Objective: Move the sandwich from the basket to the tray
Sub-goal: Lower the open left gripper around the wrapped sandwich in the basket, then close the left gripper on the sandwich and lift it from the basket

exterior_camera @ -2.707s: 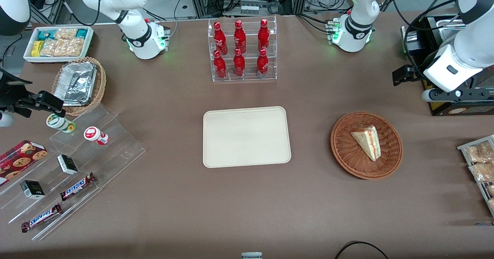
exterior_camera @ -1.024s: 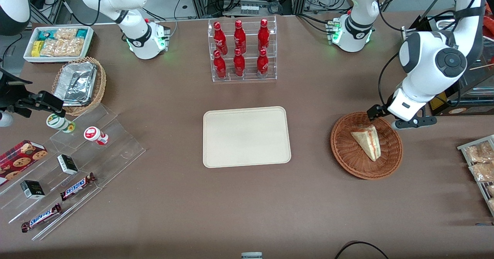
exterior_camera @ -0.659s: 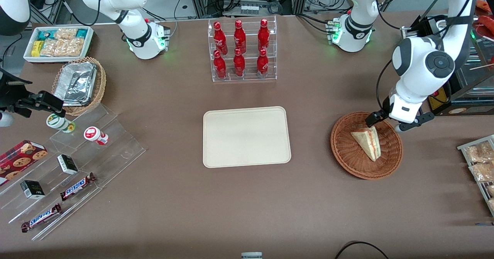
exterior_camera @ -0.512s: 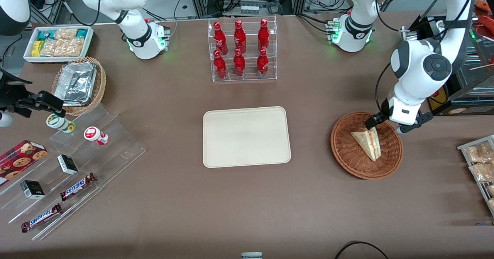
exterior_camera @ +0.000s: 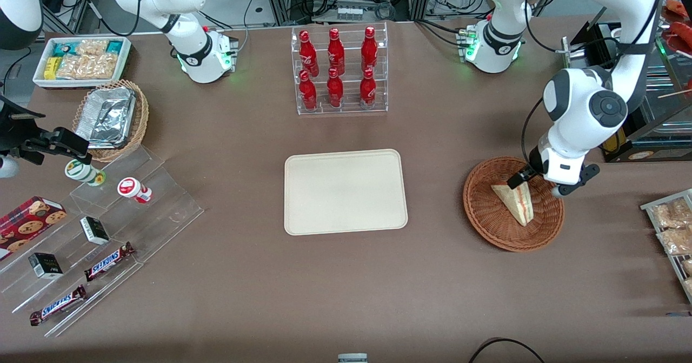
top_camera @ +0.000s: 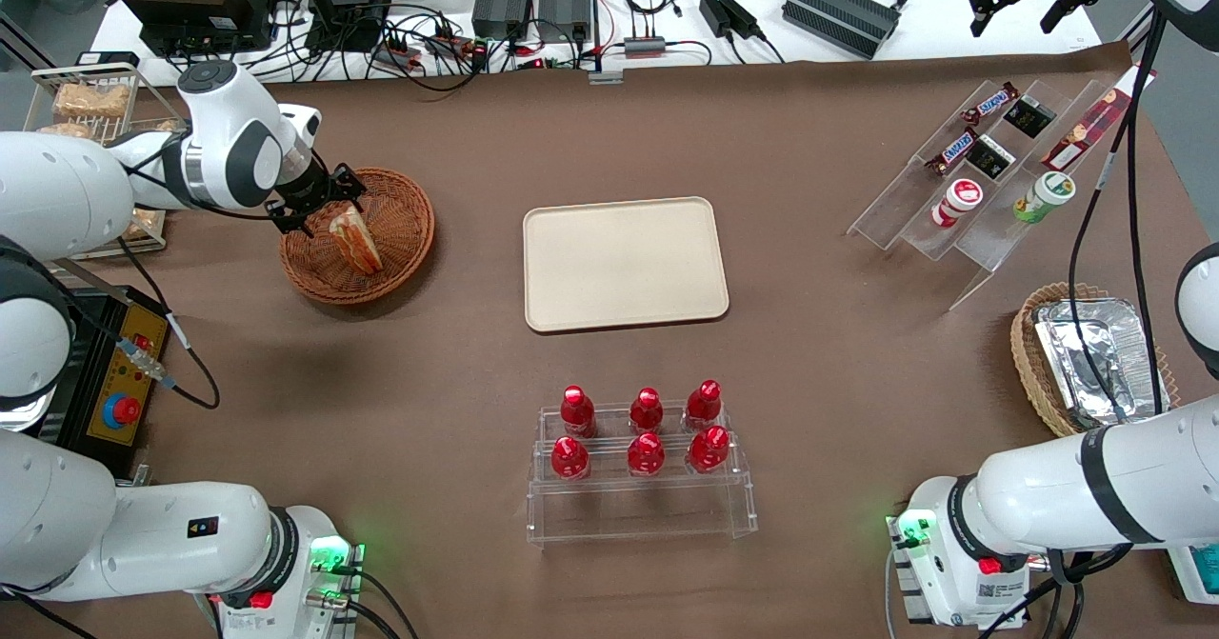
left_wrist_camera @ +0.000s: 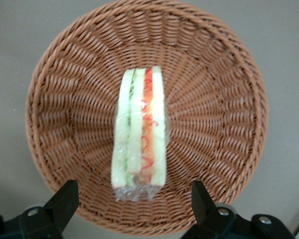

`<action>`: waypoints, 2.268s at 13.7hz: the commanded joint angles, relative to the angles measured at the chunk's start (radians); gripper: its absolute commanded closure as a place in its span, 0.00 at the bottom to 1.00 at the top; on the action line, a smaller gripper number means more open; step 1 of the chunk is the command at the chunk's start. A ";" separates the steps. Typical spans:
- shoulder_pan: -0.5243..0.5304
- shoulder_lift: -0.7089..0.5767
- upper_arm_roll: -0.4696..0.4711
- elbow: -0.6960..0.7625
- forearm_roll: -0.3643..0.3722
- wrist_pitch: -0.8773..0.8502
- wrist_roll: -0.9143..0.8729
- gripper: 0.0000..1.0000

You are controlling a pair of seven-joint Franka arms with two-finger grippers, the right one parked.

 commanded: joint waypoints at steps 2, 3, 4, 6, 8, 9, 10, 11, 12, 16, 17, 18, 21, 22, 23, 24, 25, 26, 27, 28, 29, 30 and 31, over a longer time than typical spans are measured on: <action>-0.002 0.087 -0.008 0.156 0.001 -0.129 -0.013 0.00; -0.003 0.103 -0.008 0.178 0.004 -0.146 -0.013 0.00; -0.005 0.117 -0.010 0.185 0.007 -0.149 -0.013 0.00; -0.008 0.127 -0.010 0.182 0.009 -0.151 -0.012 0.00; -0.008 0.131 -0.008 0.176 0.012 -0.151 -0.010 0.00; -0.008 0.135 -0.007 0.173 0.015 -0.151 -0.010 0.00; -0.008 0.138 -0.007 0.170 0.034 -0.152 -0.011 0.00; -0.006 0.140 -0.005 0.169 0.044 -0.157 -0.011 0.00; -0.006 0.141 -0.005 0.167 0.047 -0.163 -0.013 0.00; -0.005 0.166 -0.002 0.165 0.047 -0.162 -0.018 0.00; -0.005 0.169 -0.002 0.165 0.047 -0.161 -0.019 0.00; -0.005 0.180 0.000 0.164 0.047 -0.161 -0.019 0.00; -0.005 0.195 0.000 0.164 0.050 -0.155 -0.021 0.16; -0.005 0.194 0.000 0.164 0.059 -0.155 -0.022 0.49; -0.005 0.194 0.000 0.164 0.068 -0.155 -0.024 0.70; -0.005 0.195 0.000 0.164 0.071 -0.155 -0.025 0.87; -0.005 0.194 0.000 0.164 0.071 -0.155 -0.024 1.00; -0.005 0.192 0.000 0.165 0.073 -0.155 -0.024 1.00; -0.005 0.189 0.000 0.167 0.078 -0.157 -0.024 1.00; -0.005 0.181 0.000 0.170 0.085 -0.161 -0.024 1.00; -0.005 0.165 -0.002 0.172 0.088 -0.166 -0.021 1.00; -0.008 0.149 -0.005 0.173 0.088 -0.183 -0.018 1.00; -0.011 0.134 -0.011 0.184 0.088 -0.221 -0.009 1.00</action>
